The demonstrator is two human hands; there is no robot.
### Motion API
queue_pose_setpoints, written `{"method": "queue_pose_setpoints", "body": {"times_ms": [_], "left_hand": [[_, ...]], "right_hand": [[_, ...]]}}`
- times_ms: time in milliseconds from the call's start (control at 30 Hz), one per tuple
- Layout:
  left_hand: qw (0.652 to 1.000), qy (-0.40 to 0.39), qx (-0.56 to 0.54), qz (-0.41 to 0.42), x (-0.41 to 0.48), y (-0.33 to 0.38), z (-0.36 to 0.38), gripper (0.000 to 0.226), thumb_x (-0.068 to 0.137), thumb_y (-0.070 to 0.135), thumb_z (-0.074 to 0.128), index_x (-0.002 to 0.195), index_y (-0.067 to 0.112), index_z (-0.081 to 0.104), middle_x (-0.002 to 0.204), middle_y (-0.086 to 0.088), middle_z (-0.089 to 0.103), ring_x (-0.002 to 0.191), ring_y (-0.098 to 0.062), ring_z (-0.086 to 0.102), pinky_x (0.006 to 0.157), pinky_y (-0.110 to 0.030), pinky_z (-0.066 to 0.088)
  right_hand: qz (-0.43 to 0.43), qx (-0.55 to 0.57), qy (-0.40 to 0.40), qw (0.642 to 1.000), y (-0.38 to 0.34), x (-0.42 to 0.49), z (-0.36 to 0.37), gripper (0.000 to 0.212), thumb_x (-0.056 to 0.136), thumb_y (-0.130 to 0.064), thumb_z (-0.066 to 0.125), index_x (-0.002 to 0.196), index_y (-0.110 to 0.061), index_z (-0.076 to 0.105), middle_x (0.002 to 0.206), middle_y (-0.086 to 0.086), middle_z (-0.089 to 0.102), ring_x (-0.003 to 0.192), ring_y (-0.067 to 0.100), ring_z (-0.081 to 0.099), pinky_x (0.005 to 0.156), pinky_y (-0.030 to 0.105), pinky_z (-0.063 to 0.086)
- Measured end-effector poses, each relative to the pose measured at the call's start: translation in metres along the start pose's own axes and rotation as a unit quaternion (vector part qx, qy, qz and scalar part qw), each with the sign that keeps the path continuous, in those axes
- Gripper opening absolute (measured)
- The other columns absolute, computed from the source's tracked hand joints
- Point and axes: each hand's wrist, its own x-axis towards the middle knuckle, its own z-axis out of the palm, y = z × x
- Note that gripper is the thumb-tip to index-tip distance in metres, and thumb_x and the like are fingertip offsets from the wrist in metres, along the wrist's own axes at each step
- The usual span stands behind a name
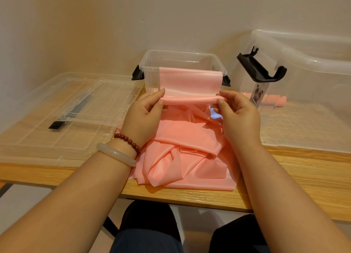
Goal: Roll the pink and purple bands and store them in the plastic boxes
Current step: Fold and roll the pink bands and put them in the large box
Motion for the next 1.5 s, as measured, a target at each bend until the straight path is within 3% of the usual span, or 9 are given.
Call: {"method": "queue_pose_setpoints", "body": {"times_ms": [133,467,567,767,933,1067,1267,1433,1500], "left_hand": [[0.999,0.021,-0.037,-0.018,-0.0017,0.0011,0.001,0.038,0.098,0.004,0.05,0.134,0.014,0.053,0.109,0.027,0.054,0.086,0.015,0.062,0.077,-0.008,0.049],[0.998,0.019,-0.047,-0.025,-0.002,-0.004,0.0033,0.039,0.096,0.002,0.052,0.133,0.011,0.055,0.111,0.003,0.066,0.088,0.006,0.067,0.075,-0.012,0.052],[0.999,0.018,-0.035,-0.022,-0.0011,-0.0046,0.0025,0.041,0.093,0.003,0.058,0.132,0.013,0.057,0.114,0.004,0.066,0.094,0.002,0.066,0.082,-0.014,0.053],[0.999,0.037,-0.017,-0.02,-0.0011,-0.0032,0.0003,0.033,0.085,0.01,0.071,0.112,0.028,0.066,0.099,0.009,0.07,0.093,-0.003,0.066,0.088,-0.018,0.051],[0.997,0.053,-0.051,-0.025,-0.0034,0.0009,0.001,0.023,0.09,0.01,0.065,0.108,0.024,0.068,0.09,0.003,0.073,0.075,0.003,0.068,0.069,-0.01,0.051],[0.996,0.06,-0.057,-0.017,-0.0046,0.0031,0.0015,0.021,0.092,0.009,0.063,0.108,0.022,0.068,0.084,0.004,0.072,0.072,0.002,0.068,0.071,-0.012,0.052],[0.998,0.053,-0.044,0.0,-0.0025,-0.0002,-0.0003,0.024,0.094,0.007,0.059,0.105,0.027,0.065,0.082,0.003,0.069,0.069,-0.002,0.067,0.072,-0.018,0.054],[0.997,0.053,-0.047,-0.014,-0.0026,-0.0003,-0.0019,0.021,0.093,0.011,0.061,0.102,0.029,0.068,0.079,0.002,0.07,0.069,-0.005,0.067,0.07,-0.021,0.056],[0.997,0.057,-0.05,-0.016,-0.0028,-0.0001,-0.0026,0.021,0.09,0.012,0.065,0.103,0.028,0.069,0.08,0.004,0.071,0.071,-0.004,0.066,0.071,-0.018,0.055]], "right_hand": [[0.002,0.0,0.001,1.0,0.0001,-0.0005,-0.0005,0.019,0.095,-0.014,0.06,0.106,-0.027,0.067,0.097,-0.002,0.072,0.09,0.01,0.07,0.086,0.034,0.058],[0.023,0.002,-0.016,1.0,0.0031,-0.0013,0.0031,0.031,0.089,-0.023,0.063,0.119,-0.029,0.068,0.109,-0.008,0.072,0.101,0.01,0.068,0.089,0.045,0.056],[0.026,0.014,-0.022,0.999,0.0008,-0.0031,0.0026,0.034,0.091,-0.019,0.065,0.122,-0.031,0.066,0.11,-0.01,0.07,0.103,0.01,0.067,0.085,0.045,0.058],[0.013,0.036,-0.024,0.999,-0.0065,-0.0046,-0.003,0.029,0.092,-0.006,0.064,0.117,-0.022,0.065,0.103,0.004,0.065,0.085,0.004,0.066,0.051,0.014,0.052],[-0.009,-0.012,-0.007,1.0,-0.0043,-0.001,-0.0039,0.013,0.09,-0.015,0.067,0.099,-0.023,0.07,0.1,0.002,0.071,0.089,0.011,0.069,0.08,0.032,0.058],[-0.004,0.006,-0.011,1.0,-0.0033,0.0,-0.0039,0.01,0.094,-0.014,0.062,0.093,-0.021,0.07,0.09,0.002,0.072,0.081,0.01,0.07,0.074,0.033,0.06],[-0.019,0.024,-0.009,0.999,-0.0049,-0.0007,-0.0031,0.025,0.095,-0.011,0.061,0.088,-0.035,0.061,0.081,-0.001,0.067,0.066,0.01,0.066,0.061,0.024,0.053],[-0.011,0.012,-0.01,1.0,-0.0038,0.0001,-0.0041,0.009,0.09,-0.017,0.068,0.093,-0.025,0.071,0.083,-0.002,0.071,0.075,0.009,0.068,0.075,0.031,0.058],[-0.01,0.01,-0.017,1.0,-0.0026,0.0004,-0.005,0.015,0.086,-0.017,0.073,0.096,-0.028,0.07,0.087,-0.005,0.07,0.08,0.007,0.068,0.079,0.028,0.056]]}}
